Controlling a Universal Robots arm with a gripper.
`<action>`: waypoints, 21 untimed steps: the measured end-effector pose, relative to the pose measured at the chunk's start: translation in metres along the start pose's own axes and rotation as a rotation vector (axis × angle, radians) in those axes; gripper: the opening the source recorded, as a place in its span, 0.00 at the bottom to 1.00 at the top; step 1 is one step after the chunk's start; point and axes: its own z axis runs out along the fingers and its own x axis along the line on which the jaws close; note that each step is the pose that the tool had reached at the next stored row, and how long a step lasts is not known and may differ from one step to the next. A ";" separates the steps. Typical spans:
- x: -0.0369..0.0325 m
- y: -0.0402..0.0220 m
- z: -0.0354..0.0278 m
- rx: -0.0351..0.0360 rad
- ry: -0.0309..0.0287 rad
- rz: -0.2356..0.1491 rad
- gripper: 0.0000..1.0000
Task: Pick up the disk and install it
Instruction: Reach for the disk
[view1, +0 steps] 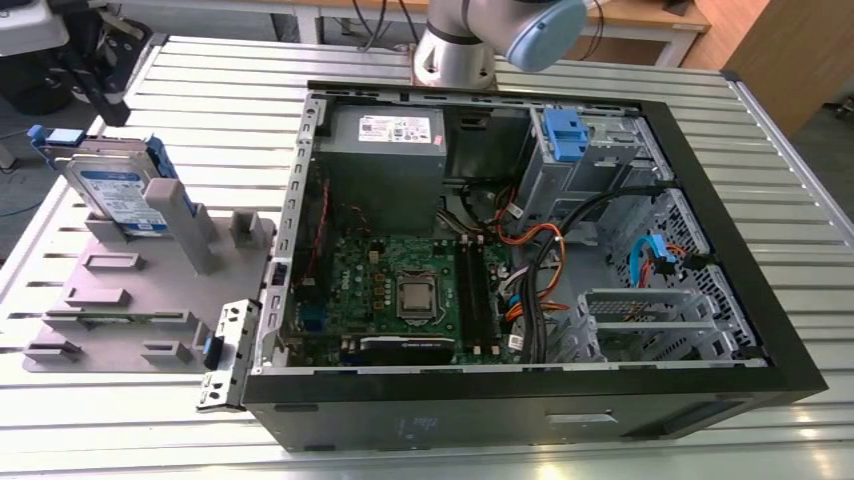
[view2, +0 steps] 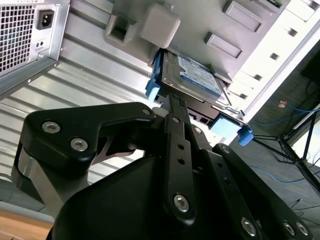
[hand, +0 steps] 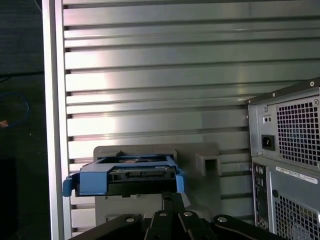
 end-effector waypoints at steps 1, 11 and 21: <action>0.0025 -0.0003 0.0012 0.0000 0.0000 0.000 0.11; 0.0234 -0.0023 0.0135 0.0005 0.0014 0.000 0.11; 0.0333 -0.0019 0.0210 0.0007 0.0018 0.000 0.11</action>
